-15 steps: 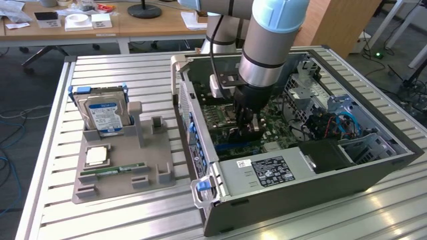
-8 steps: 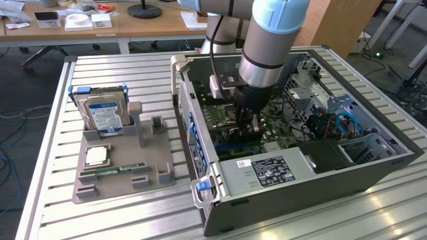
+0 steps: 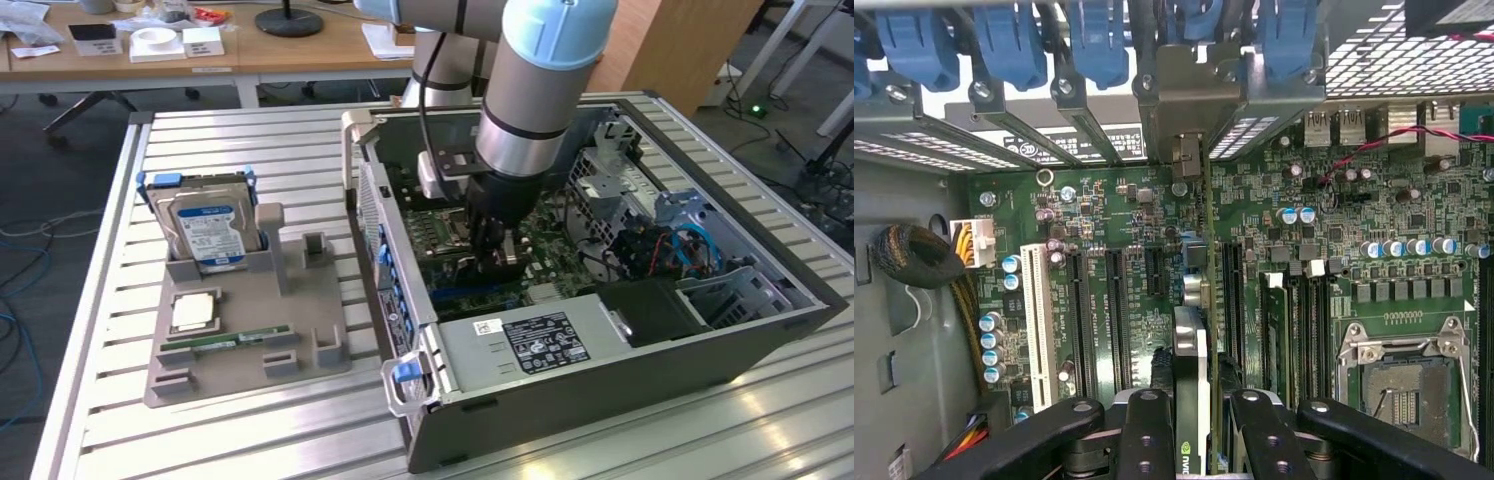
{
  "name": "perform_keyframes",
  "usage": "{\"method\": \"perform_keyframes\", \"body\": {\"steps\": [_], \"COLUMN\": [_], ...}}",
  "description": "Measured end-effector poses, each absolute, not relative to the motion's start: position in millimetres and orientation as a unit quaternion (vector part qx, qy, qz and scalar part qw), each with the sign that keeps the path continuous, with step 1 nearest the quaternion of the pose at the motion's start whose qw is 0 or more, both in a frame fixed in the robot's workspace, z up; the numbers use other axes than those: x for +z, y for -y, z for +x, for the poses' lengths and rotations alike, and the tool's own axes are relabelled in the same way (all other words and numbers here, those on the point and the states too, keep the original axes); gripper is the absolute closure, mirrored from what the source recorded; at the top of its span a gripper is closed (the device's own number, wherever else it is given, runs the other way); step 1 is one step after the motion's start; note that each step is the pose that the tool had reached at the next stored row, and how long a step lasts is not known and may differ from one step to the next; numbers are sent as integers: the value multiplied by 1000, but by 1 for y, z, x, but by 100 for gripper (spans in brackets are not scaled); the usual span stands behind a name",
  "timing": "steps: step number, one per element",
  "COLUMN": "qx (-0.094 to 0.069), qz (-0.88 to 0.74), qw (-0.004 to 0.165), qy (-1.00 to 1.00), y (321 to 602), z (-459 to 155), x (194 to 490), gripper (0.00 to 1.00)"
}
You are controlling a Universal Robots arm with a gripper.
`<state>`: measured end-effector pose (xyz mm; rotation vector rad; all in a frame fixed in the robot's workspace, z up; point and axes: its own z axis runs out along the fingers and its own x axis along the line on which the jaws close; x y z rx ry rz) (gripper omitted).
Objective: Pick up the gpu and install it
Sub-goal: 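Insert the gpu into the slot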
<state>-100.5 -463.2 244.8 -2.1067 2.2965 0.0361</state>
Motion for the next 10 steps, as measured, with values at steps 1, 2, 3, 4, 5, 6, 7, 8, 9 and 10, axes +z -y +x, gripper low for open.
{"method": "perform_keyframes", "body": {"steps": [1,2,3,4,5,6,7,8,9,10], "qx": [12,11,11,11,11,11,12,12,12,11], "qz": [-676,-676,-676,-676,-676,-676,-676,-676,-676,-676], "qw": [12,12,12,12,12,12,12,12,12,12], "qy": [-737,-737,-737,-737,-737,-737,-737,-737,-737,-737], "y": [463,463,463,463,463,463,463,463,463,463], "z": [-101,-101,-101,-101,-101,-101,-101,-101,-101,-101], "x": [245,244,244,244,244,244,243,243,243,243], "gripper": [73,73,73,73,73,73,73,73,73,73]}}
